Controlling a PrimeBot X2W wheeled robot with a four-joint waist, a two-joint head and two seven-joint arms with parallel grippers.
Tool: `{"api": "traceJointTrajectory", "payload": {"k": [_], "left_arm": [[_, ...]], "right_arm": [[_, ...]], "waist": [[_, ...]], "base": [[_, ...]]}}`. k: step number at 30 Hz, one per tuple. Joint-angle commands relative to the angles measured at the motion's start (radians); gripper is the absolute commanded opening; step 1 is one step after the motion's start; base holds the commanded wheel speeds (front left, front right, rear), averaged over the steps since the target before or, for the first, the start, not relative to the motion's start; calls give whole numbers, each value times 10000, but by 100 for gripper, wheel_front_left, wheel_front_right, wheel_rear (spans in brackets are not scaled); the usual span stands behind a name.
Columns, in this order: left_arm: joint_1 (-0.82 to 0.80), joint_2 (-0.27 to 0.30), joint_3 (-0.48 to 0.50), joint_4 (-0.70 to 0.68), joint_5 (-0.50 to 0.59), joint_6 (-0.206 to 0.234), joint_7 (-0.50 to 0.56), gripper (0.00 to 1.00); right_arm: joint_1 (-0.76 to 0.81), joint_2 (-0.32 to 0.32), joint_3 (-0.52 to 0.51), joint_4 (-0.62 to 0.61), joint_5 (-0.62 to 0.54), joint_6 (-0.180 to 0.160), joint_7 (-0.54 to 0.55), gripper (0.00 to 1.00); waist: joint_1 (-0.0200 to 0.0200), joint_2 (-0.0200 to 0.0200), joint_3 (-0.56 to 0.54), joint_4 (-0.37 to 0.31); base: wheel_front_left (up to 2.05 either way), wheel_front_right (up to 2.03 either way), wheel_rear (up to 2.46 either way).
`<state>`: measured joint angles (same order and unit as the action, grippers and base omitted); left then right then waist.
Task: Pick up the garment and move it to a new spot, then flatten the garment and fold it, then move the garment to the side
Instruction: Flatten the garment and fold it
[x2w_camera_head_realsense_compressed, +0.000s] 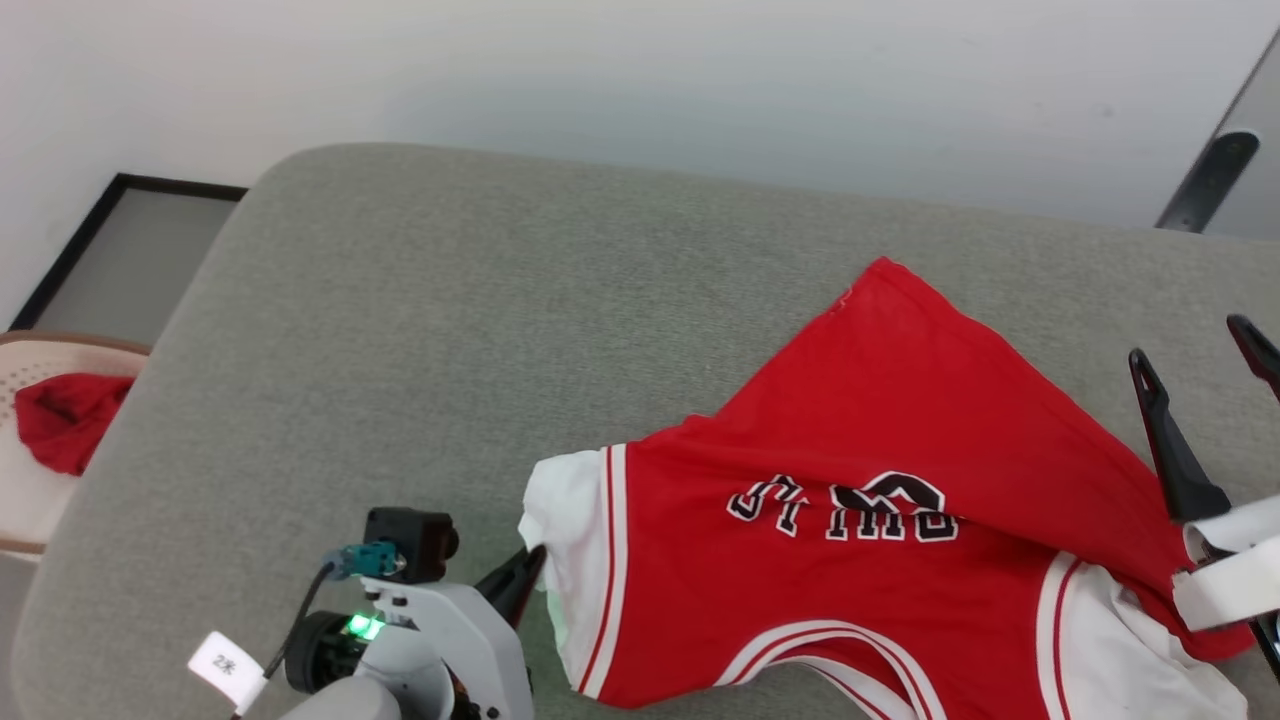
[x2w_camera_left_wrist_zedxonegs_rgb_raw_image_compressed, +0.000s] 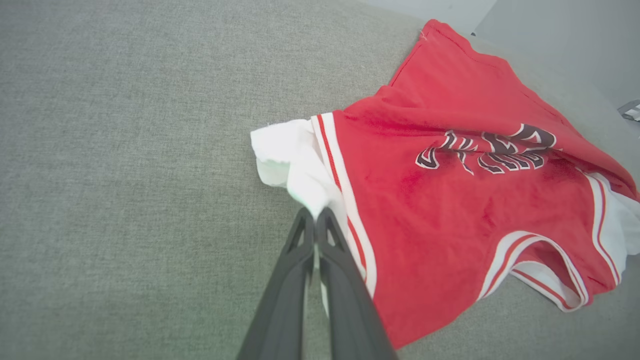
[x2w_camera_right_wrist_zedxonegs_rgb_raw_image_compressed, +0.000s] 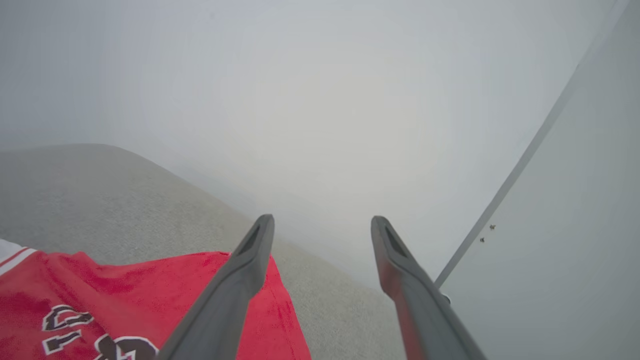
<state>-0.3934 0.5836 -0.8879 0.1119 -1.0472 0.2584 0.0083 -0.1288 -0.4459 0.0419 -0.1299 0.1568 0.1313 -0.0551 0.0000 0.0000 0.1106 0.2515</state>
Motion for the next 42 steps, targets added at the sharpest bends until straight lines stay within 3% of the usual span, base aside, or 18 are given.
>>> {"api": "traceJointTrajectory", "payload": {"k": [1,5,11,18,27,31,42], "left_arm": [[-13,-39,-41,-2,43,22,-1,0],[-95,-144,-118,-8,99,-18,13,0],[-391,-431,-293,64,254,-142,62,0],[-995,-1161,-628,314,537,-392,87,0],[-1610,-2169,-925,875,722,-899,-109,0],[-1839,-2569,-1019,1202,745,-1159,-245,0],[-2061,-3121,-986,1794,732,-1413,-680,0]], "right_arm": [[-213,58,82,168,-163,-11,-299,100],[-711,238,179,754,-265,-11,-733,100],[-2124,-84,818,1825,294,-11,67,100],[-4730,-870,2058,4035,2630,-12,3526,100],[-7693,-1450,3272,7159,4254,-9,7689,100],[-8524,-1342,3306,8443,4397,-9,8624,100],[-10131,-483,3597,11409,3637,-9,10162,100]], "waist": [[0,0,-55,186],[0,0,-27,508],[0,0,253,1078],[0,0,778,1897],[0,0,1689,2781],[0,0,2059,3145],[0,0,2760,3285]], "base": [[0,0,0],[0,0,0],[0,0,0],[0,0,0],[0,0,0],[0,0,0],[0,0,0]]}}
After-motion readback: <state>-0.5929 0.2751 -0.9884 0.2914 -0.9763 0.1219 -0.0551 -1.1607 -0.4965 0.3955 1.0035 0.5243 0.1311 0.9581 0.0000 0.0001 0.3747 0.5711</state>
